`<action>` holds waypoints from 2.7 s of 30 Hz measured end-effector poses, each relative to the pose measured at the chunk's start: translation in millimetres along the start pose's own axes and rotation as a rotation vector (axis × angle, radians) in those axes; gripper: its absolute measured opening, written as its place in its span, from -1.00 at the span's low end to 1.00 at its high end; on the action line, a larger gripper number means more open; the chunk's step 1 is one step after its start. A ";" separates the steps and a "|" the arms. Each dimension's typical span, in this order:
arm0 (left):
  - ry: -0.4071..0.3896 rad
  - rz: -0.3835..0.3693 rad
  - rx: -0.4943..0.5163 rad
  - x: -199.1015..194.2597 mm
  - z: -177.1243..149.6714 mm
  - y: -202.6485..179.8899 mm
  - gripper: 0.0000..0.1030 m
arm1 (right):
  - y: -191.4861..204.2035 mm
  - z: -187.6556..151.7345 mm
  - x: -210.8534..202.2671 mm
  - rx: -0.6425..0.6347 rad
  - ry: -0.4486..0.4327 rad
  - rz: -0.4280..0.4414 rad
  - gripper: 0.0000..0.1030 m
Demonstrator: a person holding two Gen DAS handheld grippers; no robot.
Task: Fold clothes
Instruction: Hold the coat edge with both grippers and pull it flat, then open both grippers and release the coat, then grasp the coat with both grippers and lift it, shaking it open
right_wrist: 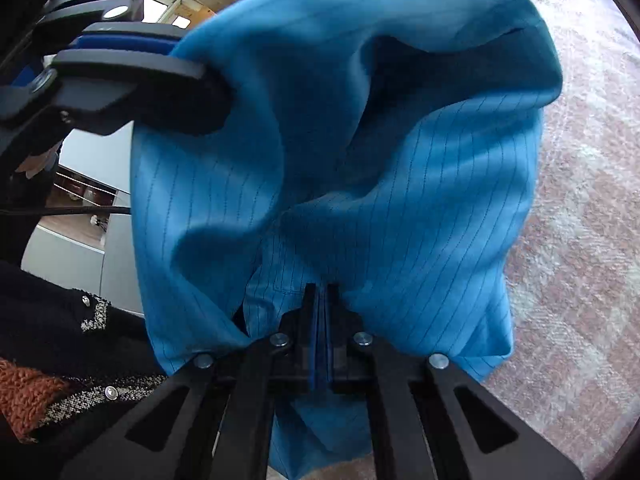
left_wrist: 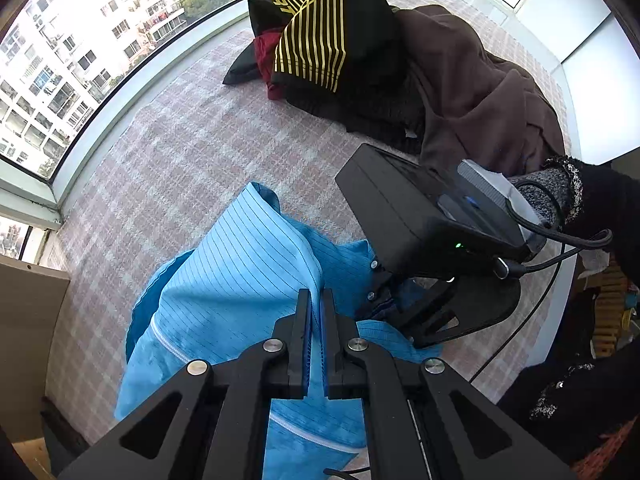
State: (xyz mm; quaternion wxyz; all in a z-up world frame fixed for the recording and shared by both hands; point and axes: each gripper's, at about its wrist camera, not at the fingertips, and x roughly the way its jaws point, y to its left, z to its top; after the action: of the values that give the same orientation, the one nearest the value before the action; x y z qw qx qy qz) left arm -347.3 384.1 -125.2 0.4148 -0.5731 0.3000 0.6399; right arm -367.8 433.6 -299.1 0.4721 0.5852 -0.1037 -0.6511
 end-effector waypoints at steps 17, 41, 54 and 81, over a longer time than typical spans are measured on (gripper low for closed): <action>-0.025 -0.003 -0.019 -4.5 -5.2 9.3 -0.94 | -4.8 30.7 -0.8 -0.052 -0.109 -0.159 -0.94; -0.270 0.015 -0.290 -43.5 -159.7 77.6 -0.44 | 91.1 -3.5 -66.3 -0.083 -0.265 -0.360 -0.72; -0.472 -0.043 -0.528 -12.9 -284.6 111.5 -0.46 | 99.5 -3.2 -63.6 0.056 -0.237 -0.441 -0.55; -0.047 -0.143 0.005 60.5 -123.8 215.2 0.25 | 10.8 165.9 -6.2 -0.297 0.374 -0.399 0.02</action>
State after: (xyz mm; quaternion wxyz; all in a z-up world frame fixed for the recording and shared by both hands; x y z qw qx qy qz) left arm -475.4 186.6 -224.6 0.4680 -0.5768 0.2498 0.6212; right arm -506.0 363.1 -238.8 0.4261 0.6282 0.1981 -0.6202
